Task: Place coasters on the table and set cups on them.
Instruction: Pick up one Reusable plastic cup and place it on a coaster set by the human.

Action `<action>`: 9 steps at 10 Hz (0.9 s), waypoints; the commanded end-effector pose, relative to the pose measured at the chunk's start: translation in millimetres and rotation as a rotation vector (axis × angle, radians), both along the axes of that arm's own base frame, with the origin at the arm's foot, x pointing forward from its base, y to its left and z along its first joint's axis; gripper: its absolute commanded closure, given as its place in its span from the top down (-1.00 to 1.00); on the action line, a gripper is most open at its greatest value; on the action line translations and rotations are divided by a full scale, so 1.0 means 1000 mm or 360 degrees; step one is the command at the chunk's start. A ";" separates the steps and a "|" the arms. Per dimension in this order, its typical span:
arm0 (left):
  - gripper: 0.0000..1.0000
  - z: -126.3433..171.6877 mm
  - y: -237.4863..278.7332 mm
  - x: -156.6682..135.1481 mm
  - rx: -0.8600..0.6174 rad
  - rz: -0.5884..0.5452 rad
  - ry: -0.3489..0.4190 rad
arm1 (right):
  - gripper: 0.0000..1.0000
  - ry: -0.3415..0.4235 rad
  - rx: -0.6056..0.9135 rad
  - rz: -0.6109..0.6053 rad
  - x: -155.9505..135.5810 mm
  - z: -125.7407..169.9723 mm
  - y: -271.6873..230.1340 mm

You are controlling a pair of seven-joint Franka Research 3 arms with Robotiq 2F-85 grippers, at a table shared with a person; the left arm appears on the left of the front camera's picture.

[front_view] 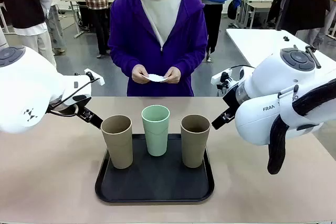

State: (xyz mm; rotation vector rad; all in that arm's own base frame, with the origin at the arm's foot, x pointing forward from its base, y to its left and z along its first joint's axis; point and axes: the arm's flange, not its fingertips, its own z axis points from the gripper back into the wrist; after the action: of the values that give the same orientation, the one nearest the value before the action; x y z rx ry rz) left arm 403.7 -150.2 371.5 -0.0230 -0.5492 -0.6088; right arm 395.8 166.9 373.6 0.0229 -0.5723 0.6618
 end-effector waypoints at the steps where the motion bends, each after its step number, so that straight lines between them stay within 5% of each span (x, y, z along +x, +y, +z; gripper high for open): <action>1: 1.00 0.000 0.000 0.000 0.0000 0.0000 0.0000 | 1.00 0.0000 0.0000 0.0000 0.000 0.000 0.000; 9: 1.00 0.000 0.000 0.000 0.0000 0.0000 0.0000 | 1.00 0.0000 0.0000 0.0000 0.000 0.000 0.000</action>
State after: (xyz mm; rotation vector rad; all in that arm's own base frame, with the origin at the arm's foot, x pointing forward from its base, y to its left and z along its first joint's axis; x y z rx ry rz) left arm 403.7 -150.3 371.5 -0.0230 -0.5492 -0.6090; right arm 395.8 166.8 373.6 0.0227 -0.5723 0.6618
